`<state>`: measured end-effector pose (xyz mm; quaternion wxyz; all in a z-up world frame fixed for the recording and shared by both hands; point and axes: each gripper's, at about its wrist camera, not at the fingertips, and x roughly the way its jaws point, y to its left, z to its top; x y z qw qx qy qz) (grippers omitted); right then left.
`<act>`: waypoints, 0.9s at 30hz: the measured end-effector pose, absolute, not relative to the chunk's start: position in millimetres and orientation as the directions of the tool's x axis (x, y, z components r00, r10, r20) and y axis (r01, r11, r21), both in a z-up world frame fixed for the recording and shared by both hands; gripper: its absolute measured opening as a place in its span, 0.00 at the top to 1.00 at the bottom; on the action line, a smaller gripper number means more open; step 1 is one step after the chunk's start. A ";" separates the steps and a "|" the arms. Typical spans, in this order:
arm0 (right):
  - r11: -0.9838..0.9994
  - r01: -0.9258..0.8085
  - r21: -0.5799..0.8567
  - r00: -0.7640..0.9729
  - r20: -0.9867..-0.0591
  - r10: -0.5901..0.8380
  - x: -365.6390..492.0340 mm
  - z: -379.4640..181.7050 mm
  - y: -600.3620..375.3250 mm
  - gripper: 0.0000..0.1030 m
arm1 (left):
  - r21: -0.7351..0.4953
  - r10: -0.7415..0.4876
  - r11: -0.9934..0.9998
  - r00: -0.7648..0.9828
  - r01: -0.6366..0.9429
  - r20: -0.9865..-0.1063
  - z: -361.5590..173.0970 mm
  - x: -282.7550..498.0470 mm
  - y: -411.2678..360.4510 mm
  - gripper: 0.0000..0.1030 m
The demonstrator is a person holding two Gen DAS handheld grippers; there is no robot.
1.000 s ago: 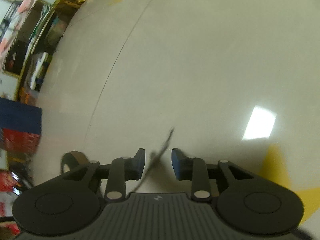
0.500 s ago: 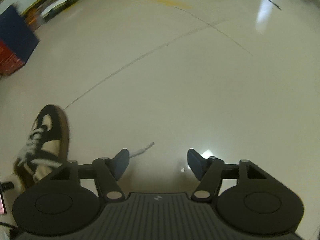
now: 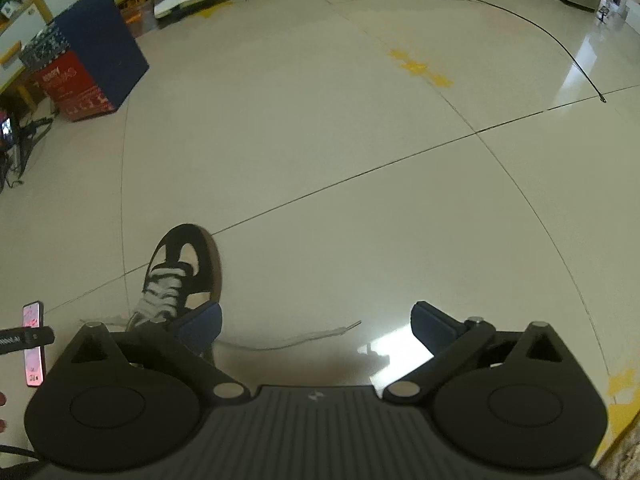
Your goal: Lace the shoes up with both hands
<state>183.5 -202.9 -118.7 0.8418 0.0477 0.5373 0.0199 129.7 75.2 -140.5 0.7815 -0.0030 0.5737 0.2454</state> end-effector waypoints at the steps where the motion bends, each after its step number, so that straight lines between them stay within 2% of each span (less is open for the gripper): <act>1: 0.995 0.019 0.098 0.413 -0.907 0.082 186.3 -117.5 -200.5 0.00 | 0.282 0.379 0.889 0.233 -0.362 -0.896 -140.1 131.7 69.0 0.00; 5: 0.998 -0.020 0.061 0.353 -0.933 0.064 200.2 -125.3 -191.5 0.00 | 0.308 0.367 0.915 0.222 -0.262 -0.903 -152.1 144.8 50.1 0.00; 10: 0.997 -0.055 0.046 0.216 -0.975 0.056 224.5 -149.1 -184.8 0.00 | 0.307 0.326 0.938 0.104 -0.160 -0.940 -186.8 166.2 44.2 0.00; 15: 0.999 -0.014 0.047 0.060 -0.997 0.048 245.8 -179.8 -182.5 0.00 | 0.315 0.321 0.935 0.008 -0.163 -0.947 -207.3 185.4 44.3 0.00; 19: 0.999 -0.031 -0.024 -0.024 -0.999 -0.024 254.8 -193.3 -172.9 0.00 | 0.308 0.305 0.945 -0.046 -0.107 -0.951 -215.8 205.5 34.4 0.00; 27: 0.984 -0.055 -0.168 -0.063 -0.983 -0.172 255.7 -194.6 -148.9 0.00 | 0.253 0.233 0.955 -0.136 -0.154 -0.963 -216.3 220.7 25.0 0.00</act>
